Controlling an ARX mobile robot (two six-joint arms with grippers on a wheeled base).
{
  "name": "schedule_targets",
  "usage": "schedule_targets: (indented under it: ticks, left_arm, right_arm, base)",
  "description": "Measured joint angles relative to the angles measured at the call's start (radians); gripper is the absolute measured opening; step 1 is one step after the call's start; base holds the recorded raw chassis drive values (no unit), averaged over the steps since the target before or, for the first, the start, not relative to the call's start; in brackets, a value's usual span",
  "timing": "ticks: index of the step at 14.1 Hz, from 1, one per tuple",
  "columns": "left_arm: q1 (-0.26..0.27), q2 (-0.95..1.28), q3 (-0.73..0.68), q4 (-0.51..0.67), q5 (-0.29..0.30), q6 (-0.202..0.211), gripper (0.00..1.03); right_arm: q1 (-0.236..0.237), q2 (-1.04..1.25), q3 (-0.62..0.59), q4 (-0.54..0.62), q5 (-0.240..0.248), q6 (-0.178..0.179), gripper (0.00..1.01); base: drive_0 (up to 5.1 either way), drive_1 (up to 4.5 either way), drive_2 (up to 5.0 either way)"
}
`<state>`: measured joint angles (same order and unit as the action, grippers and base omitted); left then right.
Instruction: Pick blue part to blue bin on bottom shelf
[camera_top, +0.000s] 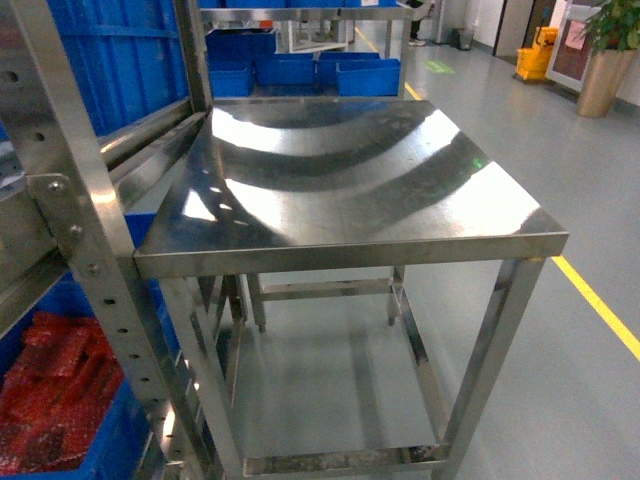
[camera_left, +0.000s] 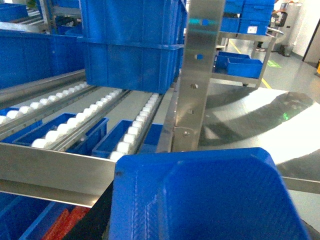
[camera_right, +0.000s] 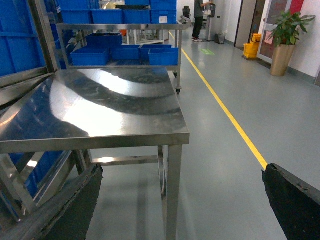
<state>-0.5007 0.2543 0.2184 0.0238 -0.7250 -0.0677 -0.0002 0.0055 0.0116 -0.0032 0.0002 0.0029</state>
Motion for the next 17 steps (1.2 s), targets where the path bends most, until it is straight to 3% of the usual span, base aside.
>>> schedule_targets:
  ticks: [17]
  left_arm:
    - [0.000,0.000,0.000,-0.003,0.000,0.000,0.44]
  right_arm:
    - [0.000,0.000,0.000,-0.003,0.000,0.000,0.98]
  base:
    - [-4.5,4.11,0.5]
